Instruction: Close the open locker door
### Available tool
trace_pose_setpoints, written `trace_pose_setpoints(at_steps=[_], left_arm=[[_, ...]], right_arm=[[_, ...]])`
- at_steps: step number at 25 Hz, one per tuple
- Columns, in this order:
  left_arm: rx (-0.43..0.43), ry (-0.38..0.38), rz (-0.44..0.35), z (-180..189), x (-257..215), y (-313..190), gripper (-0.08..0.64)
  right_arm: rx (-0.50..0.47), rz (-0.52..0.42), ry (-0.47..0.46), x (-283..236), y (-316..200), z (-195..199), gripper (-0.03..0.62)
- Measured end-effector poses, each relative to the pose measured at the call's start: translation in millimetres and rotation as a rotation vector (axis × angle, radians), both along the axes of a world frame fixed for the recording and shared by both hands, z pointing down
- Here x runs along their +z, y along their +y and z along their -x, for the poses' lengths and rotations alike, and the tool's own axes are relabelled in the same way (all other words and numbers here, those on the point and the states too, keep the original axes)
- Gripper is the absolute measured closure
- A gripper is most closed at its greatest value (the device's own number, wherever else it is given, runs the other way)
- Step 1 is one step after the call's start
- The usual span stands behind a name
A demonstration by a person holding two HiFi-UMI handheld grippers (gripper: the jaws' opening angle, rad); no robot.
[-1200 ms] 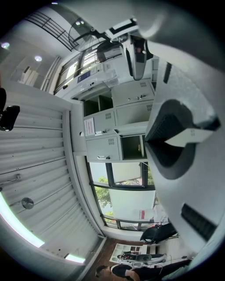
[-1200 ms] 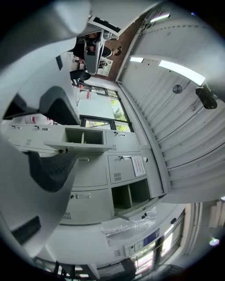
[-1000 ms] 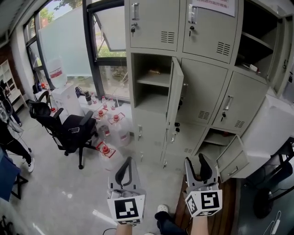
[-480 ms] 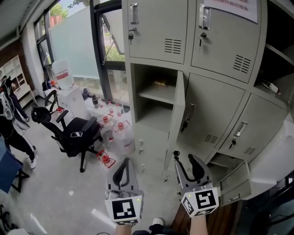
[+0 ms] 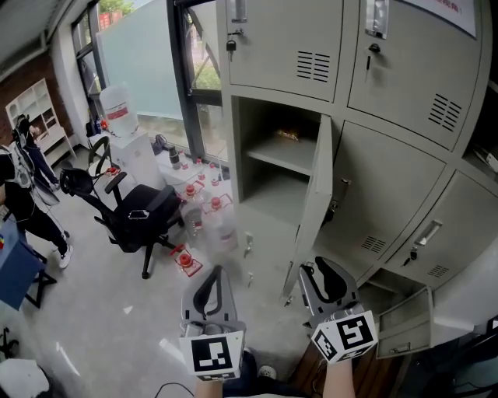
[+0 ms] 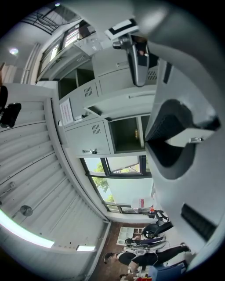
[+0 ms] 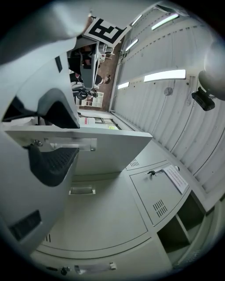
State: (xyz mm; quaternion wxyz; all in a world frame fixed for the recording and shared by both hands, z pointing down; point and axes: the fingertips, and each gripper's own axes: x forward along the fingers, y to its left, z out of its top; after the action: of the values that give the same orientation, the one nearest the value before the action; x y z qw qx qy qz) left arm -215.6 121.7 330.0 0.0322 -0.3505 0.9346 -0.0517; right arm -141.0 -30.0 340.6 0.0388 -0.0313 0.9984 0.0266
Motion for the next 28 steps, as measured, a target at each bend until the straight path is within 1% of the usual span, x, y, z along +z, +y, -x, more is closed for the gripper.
trace_pose_setpoints(at_steps=[3,8,16,21,24,28], left_arm=[[-0.016,0.008,0.001,7,3,2,0.558],[-0.036,0.018,0.000,18,6,3,0.558],[-0.072,0.029,0.005,45,11,11,0.558],[-0.113,0.031,-0.006,72,12,29,0.558],[-0.127,0.018,-0.004,92,14,37,0.558],[-0.136,0.033,-0.014,122,15,41,0.558]], right_arm=[[-0.034,0.015,-0.005,0,1,7,0.445],[-0.089,-0.003,-0.002,0,13,22,0.445],[-0.175,-0.009,-0.001,-1,35,59,0.446],[-0.202,-0.023,0.001,-1,51,91,0.463],[-0.207,-0.039,0.002,-1,58,112,0.465],[-0.213,-0.061,0.012,0,64,140,0.469]])
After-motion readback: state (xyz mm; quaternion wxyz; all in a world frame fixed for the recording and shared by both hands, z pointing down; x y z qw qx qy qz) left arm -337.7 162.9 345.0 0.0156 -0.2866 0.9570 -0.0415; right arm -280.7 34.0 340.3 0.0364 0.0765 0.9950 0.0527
